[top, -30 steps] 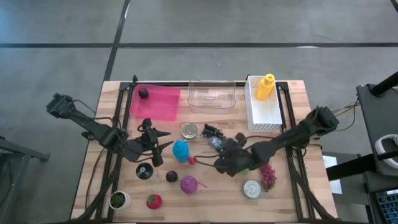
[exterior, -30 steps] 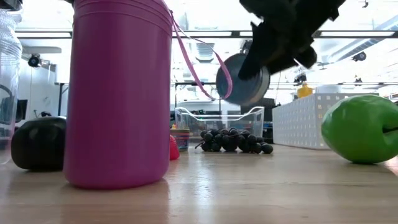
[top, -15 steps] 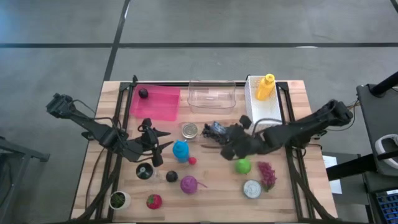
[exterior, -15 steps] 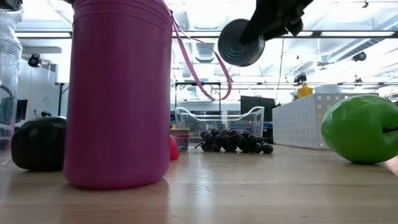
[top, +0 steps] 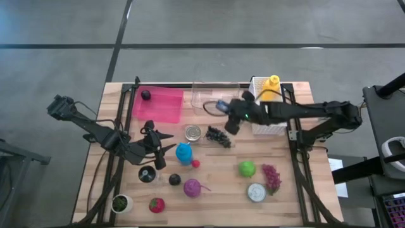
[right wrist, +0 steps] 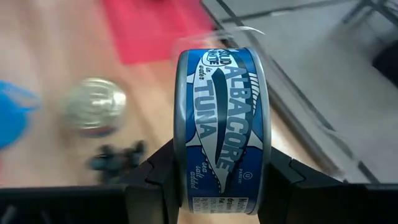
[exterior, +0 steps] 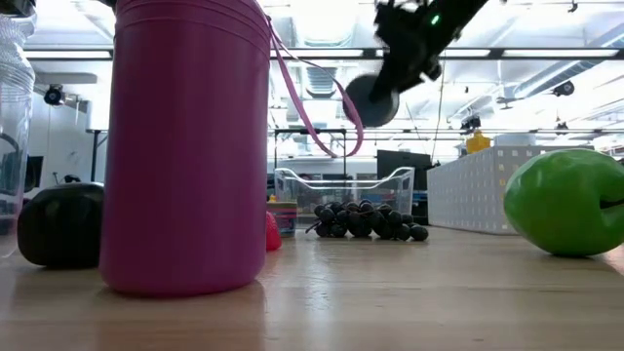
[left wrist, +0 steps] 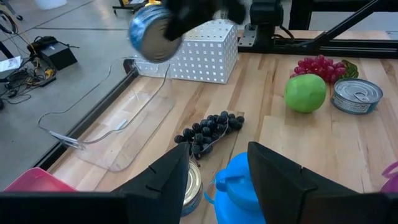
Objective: Pick & Place Food Item
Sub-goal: Put the blue tuna can into the transparent bin
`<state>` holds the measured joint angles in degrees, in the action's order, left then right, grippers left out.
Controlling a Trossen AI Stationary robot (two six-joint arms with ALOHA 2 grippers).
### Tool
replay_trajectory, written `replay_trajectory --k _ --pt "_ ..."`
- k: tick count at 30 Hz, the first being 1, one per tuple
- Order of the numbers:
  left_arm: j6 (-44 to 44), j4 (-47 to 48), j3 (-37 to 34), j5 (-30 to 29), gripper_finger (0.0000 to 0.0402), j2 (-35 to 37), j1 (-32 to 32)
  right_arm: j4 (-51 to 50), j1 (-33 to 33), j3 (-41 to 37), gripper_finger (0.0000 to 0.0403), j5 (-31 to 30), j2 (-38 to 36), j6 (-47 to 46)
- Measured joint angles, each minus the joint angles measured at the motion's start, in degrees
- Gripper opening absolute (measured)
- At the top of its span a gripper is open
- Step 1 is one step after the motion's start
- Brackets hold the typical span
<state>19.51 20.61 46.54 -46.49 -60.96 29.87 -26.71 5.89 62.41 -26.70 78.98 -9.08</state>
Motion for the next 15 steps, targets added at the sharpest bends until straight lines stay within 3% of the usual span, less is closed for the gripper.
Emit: replay_trajectory --k 15 --pt "0.0 0.2 0.0 0.0 0.0168 0.0 0.0 0.1 16.9 8.9 0.0135 0.2 16.8 11.4"
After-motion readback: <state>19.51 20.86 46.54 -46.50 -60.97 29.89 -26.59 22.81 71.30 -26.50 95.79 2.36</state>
